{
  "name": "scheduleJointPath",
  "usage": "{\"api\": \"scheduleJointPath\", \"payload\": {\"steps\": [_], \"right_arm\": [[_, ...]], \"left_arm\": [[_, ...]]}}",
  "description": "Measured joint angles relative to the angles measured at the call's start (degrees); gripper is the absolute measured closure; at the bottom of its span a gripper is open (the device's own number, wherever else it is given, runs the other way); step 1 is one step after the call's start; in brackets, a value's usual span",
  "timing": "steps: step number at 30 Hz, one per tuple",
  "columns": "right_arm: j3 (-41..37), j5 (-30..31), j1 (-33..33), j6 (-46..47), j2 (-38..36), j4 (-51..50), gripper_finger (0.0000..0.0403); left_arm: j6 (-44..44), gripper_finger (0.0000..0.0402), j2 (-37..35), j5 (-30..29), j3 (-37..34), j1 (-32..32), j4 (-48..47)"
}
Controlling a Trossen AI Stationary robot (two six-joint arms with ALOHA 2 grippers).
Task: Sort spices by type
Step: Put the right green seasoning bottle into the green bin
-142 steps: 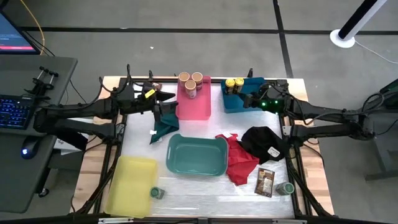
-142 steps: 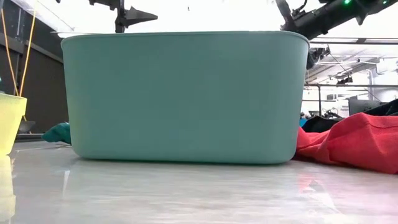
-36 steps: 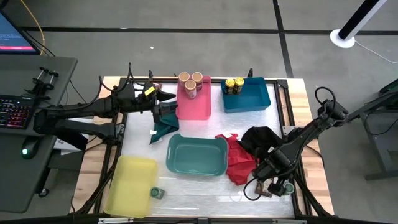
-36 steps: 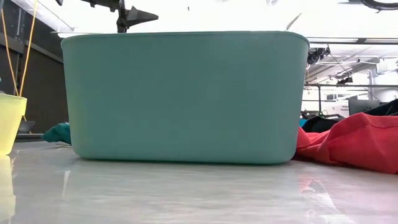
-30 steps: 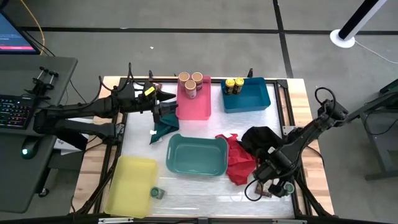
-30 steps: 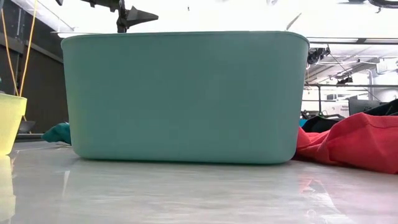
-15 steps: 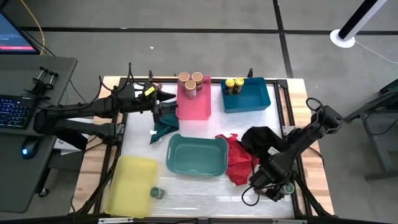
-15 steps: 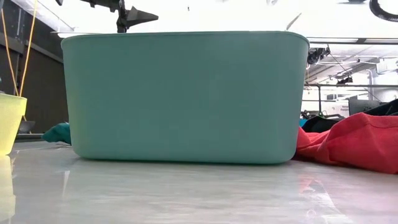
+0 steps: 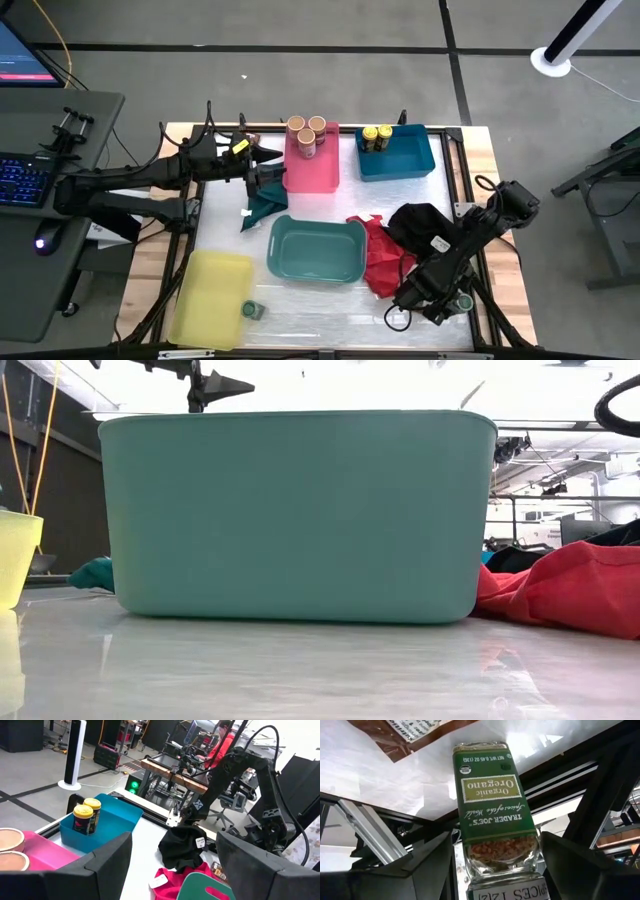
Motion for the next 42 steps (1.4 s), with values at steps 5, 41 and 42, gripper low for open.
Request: {"api": "scheduleJointPath", "payload": {"steps": [5,41,42], "right_arm": [[0.0,-1.4,0.0,-0.8,0.0,0.2,0.0112],[40.7,18.2,-34.7,-24.0,-4.8,-13.6,0.0207],[40.5,17.2,-35.8,-23.8,-4.8,-11.5,0.0207]], "left_arm": [[-0.1,0.0126,0.0,0.0,0.0,0.0,0.0],[-3.1,0.0126,0.0,2.9,0.1,0.5,-0.9],[-3.2,0.0126,0.0,4.3,0.1,0.2,-1.7]]}}
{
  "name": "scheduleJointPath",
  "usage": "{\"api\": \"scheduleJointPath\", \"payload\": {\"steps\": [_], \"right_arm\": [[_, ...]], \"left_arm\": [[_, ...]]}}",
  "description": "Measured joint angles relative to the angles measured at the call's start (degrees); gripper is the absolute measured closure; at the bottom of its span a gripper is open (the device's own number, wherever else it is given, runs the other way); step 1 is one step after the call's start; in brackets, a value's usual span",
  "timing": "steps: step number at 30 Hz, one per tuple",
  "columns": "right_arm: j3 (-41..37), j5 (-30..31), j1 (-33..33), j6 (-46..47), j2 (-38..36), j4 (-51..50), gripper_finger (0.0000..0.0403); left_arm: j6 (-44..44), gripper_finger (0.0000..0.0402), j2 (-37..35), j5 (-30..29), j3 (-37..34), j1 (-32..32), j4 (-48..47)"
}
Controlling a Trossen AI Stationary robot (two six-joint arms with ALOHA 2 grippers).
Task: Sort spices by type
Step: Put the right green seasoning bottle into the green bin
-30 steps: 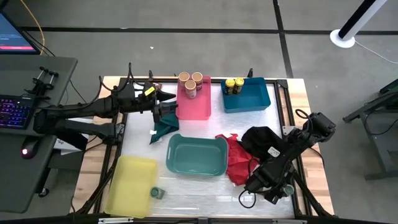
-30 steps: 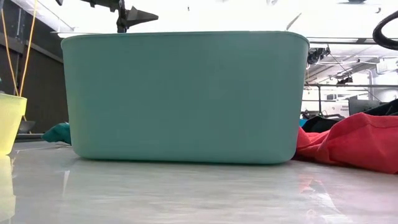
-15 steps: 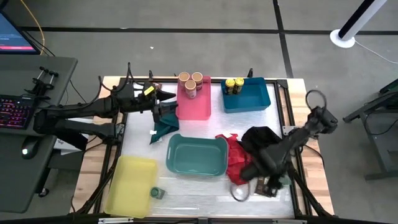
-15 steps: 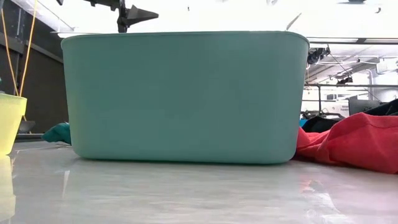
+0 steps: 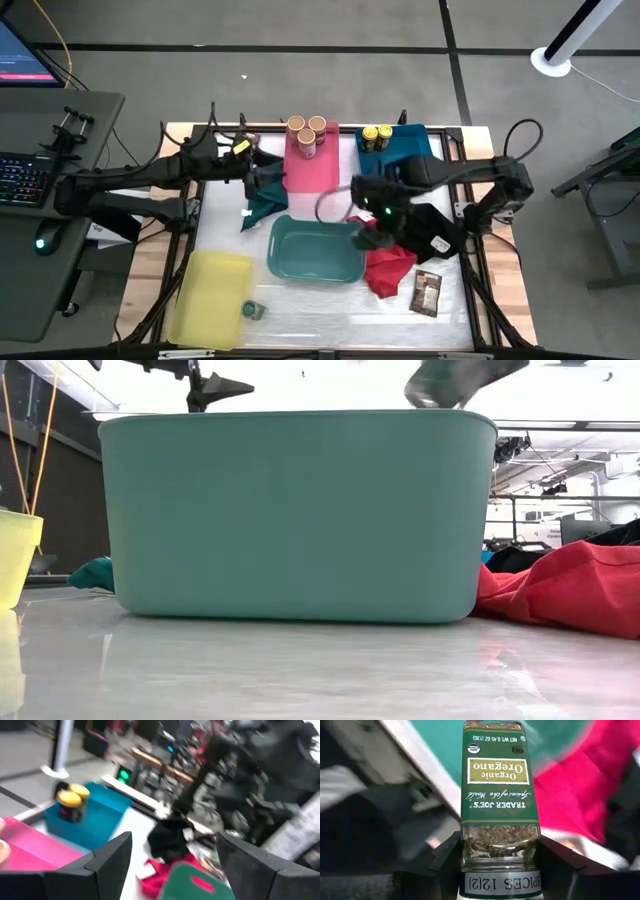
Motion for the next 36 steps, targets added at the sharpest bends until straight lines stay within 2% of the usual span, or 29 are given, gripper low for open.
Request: {"api": "scheduleJointPath", "payload": {"steps": [6,9,11,16,23,26,28,30,34,36], "right_arm": [[-1.0,-5.7,-3.3,3.8,2.4,13.3,0.0207],[-1.0,-8.7,-3.5,5.6,5.0,19.1,0.0207],[-1.0,-9.7,-3.5,7.0,7.0,22.0,0.0207],[-1.0,-8.7,-3.5,9.0,11.7,24.0,0.0207],[-1.1,-5.8,-4.4,10.5,14.9,24.3,0.0207],[-1.1,-5.4,-4.7,10.3,14.9,24.1,0.0207],[-1.1,-5.2,-4.7,9.2,14.9,23.9,0.0207],[-1.1,-5.1,-4.7,8.0,14.9,23.8,0.0207],[-1.1,-5.0,-4.7,4.3,14.9,23.4,0.0207],[-1.1,-5.1,-4.7,2.2,14.9,22.2,0.0207]], "left_arm": [[3.6,0.0126,0.0,10.2,0.0,-3.8,-4.8],[9.3,0.0126,0.0,9.8,0.0,-7.8,-6.7],[15.1,0.0126,0.3,6.0,0.0,-10.6,-8.3],[31.8,0.0126,2.2,-7.6,0.0,-17.1,-12.7],[42.0,0.0139,8.9,-18.6,0.0,-24.1,-14.5],[43.2,0.0169,12.9,-22.4,0.0,-27.0,-14.0],[42.0,0.0204,15.7,-24.0,0.0,-28.8,-12.2],[39.8,0.0253,18.5,-25.4,0.0,-30.5,-9.8],[35.2,0.0377,24.3,-28.6,0.0,-33.6,-2.9],[32.3,0.0387,27.0,-31.1,0.0,-34.8,0.5]]}}
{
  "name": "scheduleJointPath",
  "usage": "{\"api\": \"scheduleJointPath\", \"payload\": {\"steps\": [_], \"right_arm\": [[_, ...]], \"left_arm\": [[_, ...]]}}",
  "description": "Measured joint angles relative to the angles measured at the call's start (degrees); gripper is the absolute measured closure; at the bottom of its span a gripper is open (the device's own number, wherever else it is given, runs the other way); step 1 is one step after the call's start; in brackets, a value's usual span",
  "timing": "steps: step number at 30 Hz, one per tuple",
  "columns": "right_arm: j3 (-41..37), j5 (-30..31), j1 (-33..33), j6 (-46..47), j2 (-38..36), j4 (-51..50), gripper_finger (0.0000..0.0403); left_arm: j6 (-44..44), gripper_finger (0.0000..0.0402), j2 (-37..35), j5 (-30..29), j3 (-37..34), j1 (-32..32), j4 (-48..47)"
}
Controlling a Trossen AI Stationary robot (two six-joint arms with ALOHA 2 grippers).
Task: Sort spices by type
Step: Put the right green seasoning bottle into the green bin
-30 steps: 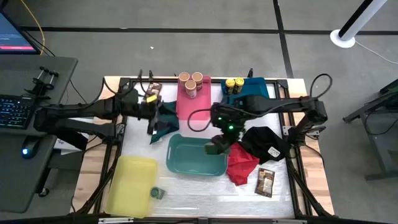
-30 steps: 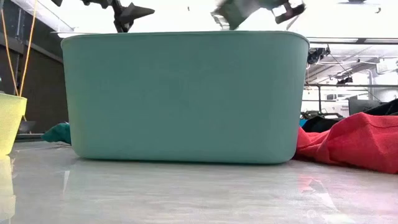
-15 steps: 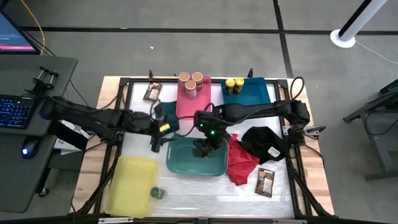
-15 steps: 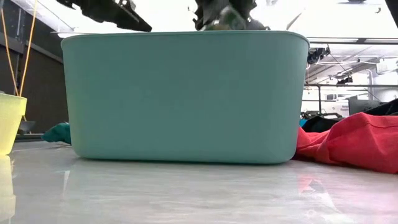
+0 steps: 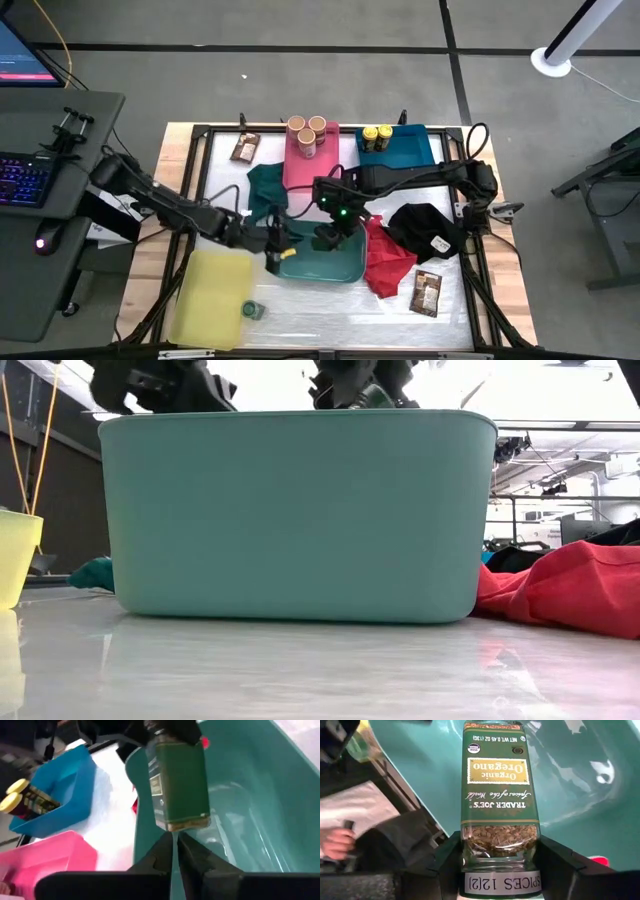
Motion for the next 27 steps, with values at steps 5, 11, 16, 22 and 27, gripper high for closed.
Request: {"api": "scheduleJointPath", "payload": {"steps": [5,11,16,22,27], "right_arm": [[0.0,0.2,0.5,-5.6,0.0,-3.0,0.0207],[0.0,0.6,0.5,-3.7,0.0,-2.9,0.0207],[0.0,3.3,2.4,2.3,0.2,-3.1,0.0207],[0.0,3.7,4.7,9.8,0.5,-2.3,0.0199],[0.0,7.0,5.1,15.2,0.5,-2.0,0.0201]], "left_arm": [[-4.2,0.0399,5.3,-8.1,4.1,-3.1,-0.7],[-3.1,0.0401,10.7,-8.2,8.8,-4.6,0.3],[2.1,0.0401,14.3,-8.1,9.4,-4.3,3.5],[3.1,0.0401,15.3,-8.8,9.3,-3.9,3.5],[7.1,0.0401,15.3,-5.0,9.3,-3.8,6.1]]}}
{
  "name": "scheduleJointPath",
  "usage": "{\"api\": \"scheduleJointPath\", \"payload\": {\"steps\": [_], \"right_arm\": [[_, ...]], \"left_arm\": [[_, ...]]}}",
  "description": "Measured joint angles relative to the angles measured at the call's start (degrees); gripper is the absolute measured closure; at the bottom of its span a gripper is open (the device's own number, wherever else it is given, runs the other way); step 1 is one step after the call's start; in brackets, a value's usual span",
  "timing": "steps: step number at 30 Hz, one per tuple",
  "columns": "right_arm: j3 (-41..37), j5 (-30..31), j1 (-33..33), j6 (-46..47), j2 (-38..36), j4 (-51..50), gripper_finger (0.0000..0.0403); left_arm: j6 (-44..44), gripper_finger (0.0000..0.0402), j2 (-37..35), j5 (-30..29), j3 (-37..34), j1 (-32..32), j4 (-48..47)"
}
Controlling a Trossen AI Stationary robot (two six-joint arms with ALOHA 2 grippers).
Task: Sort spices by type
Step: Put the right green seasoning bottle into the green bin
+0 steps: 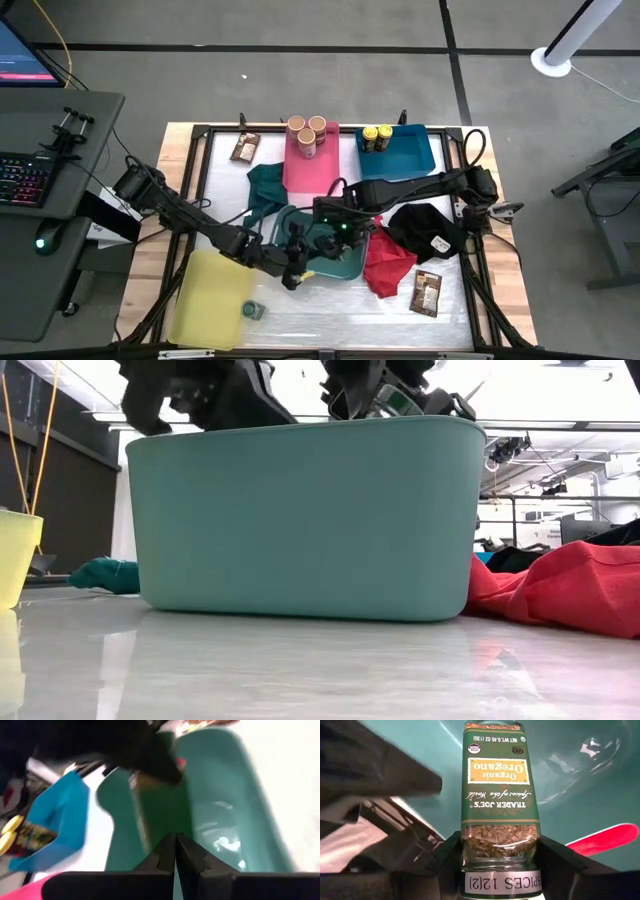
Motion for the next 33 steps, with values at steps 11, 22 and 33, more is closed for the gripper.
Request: {"api": "scheduleJointPath", "payload": {"steps": [11,22,33], "right_arm": [[0.0,0.8,-1.0,4.0,0.3,-0.4,0.0201],[0.0,-0.1,-1.1,0.1,2.5,-0.4,0.0179],[0.1,-2.3,-1.6,-2.3,2.9,0.3,0.0141]], "left_arm": [[0.9,0.0401,1.9,7.0,-0.1,5.0,3.1],[1.6,0.0401,6.1,8.5,-0.2,5.7,7.0],[-2.6,0.0401,7.9,7.3,0.0,5.7,9.0]]}}
